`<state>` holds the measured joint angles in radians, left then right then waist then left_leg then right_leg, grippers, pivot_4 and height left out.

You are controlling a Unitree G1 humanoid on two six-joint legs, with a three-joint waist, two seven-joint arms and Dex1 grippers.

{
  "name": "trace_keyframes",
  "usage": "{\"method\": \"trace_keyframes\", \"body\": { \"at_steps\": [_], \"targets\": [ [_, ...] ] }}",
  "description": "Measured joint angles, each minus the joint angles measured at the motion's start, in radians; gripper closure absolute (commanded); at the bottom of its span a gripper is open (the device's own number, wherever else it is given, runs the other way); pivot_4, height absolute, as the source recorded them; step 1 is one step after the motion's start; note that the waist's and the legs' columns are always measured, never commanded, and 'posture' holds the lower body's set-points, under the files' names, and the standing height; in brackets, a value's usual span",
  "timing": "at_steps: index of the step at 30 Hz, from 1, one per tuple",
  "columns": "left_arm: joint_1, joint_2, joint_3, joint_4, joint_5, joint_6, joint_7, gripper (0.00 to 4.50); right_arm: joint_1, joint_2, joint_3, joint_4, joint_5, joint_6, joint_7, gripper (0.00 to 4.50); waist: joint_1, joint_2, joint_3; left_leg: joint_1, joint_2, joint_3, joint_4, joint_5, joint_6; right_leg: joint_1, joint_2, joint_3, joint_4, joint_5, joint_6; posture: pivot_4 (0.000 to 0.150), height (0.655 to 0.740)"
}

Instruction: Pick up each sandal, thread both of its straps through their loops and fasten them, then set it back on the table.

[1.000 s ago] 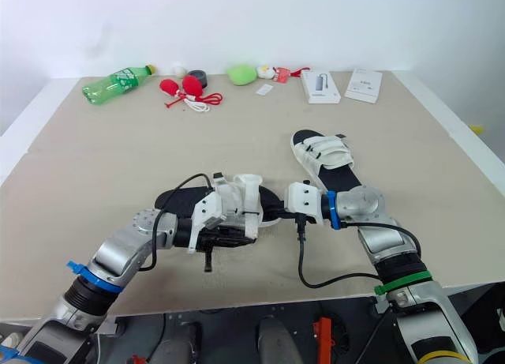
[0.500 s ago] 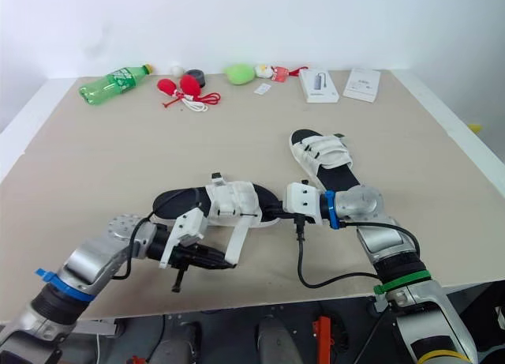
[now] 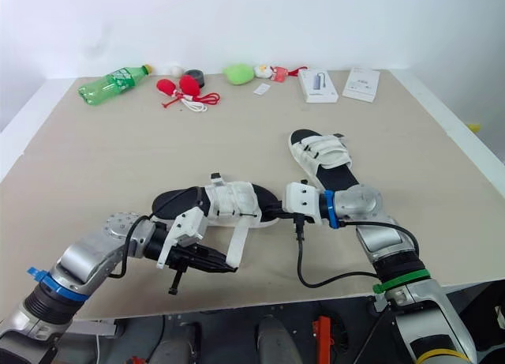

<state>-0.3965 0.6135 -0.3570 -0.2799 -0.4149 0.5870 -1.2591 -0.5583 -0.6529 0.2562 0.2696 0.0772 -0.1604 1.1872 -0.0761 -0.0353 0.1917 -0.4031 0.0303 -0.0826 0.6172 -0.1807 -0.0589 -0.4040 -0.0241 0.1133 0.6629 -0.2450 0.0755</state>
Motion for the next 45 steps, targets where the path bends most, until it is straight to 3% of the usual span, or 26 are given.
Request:
{"method": "trace_keyframes", "body": {
  "at_steps": [4, 5, 11, 14, 18, 20, 37, 45],
  "targets": [
    [0.000, 0.028, -0.014, -0.012, 0.024, -0.099, -0.052, 0.86, 0.000, 0.000, 0.000, 0.000, -0.001, 0.000, -0.001, 4.50, 0.000, 0.000, 0.000, 0.000, 0.000, 0.000, 0.000, 0.000, 0.000, 0.000, 0.000, 0.000, 0.000, 0.000, 0.000, 0.150, 0.7400],
    [0.000, 0.036, -0.015, -0.011, 0.037, -0.136, -0.062, 0.61, 0.001, 0.000, 0.000, 0.000, -0.001, 0.000, -0.001, 4.50, 0.000, 0.000, 0.000, 0.000, 0.000, 0.000, 0.000, 0.000, 0.000, 0.000, 0.000, 0.000, 0.000, 0.000, 0.000, 0.150, 0.7400],
    [-0.076, 0.074, 0.056, 0.222, 0.208, -0.749, -0.118, 0.61, 0.002, -0.003, -0.003, 0.005, -0.002, -0.004, 0.005, 4.50, 0.002, 0.000, 0.000, 0.000, 0.000, 0.000, 0.000, 0.000, 0.000, 0.000, 0.000, 0.000, 0.000, 0.001, -0.001, 0.150, 0.7400],
    [-0.207, 0.018, 0.085, 0.429, 0.329, -1.254, -0.062, 0.61, 0.000, -0.006, -0.004, 0.013, -0.004, -0.012, 0.010, 4.50, 0.010, -0.002, -0.001, -0.001, 0.000, 0.001, 0.000, 0.000, 0.000, 0.001, -0.001, 0.000, -0.003, 0.002, -0.002, 0.150, 0.7400],
    [-0.275, -0.055, 0.063, 0.566, 0.427, -1.589, 0.024, 0.61, -0.004, 0.001, 0.001, 0.019, -0.004, -0.020, 0.012, 4.50, 0.005, -0.002, -0.003, 0.000, 0.000, 0.003, 0.000, 0.000, 0.001, 0.002, -0.001, 0.002, -0.008, 0.004, 0.000, 0.150, 0.7400],
    [-0.274, -0.075, 0.025, 0.600, 0.458, -1.661, 0.048, 0.61, -0.005, 0.004, 0.002, 0.019, -0.004, -0.020, 0.012, 4.50, 0.002, -0.002, -0.003, -0.001, 0.001, 0.003, 0.000, -0.001, 0.001, 0.002, 0.000, 0.002, -0.008, 0.005, 0.000, 0.150, 0.7400],
    [-0.322, -0.140, -0.155, 0.603, 0.508, -1.582, 0.138, 0.61, -0.005, -0.001, -0.001, 0.020, -0.004, -0.019, 0.008, 4.50, 0.002, -0.002, -0.003, -0.001, 0.000, 0.003, 0.000, 0.000, 0.002, 0.003, 0.000, 0.004, -0.009, 0.005, 0.002, 0.150, 0.7400],
    [-0.337, -0.102, -0.175, 0.660, 0.497, -1.607, 0.149, 0.61, 0.000, -0.005, -0.007, 0.016, -0.004, -0.018, 0.007, 4.50, 0.002, -0.002, -0.003, -0.001, 0.000, 0.003, 0.000, 0.000, 0.002, 0.003, 0.000, 0.004, -0.009, 0.006, 0.002, 0.150, 0.7400]
  ]
}}
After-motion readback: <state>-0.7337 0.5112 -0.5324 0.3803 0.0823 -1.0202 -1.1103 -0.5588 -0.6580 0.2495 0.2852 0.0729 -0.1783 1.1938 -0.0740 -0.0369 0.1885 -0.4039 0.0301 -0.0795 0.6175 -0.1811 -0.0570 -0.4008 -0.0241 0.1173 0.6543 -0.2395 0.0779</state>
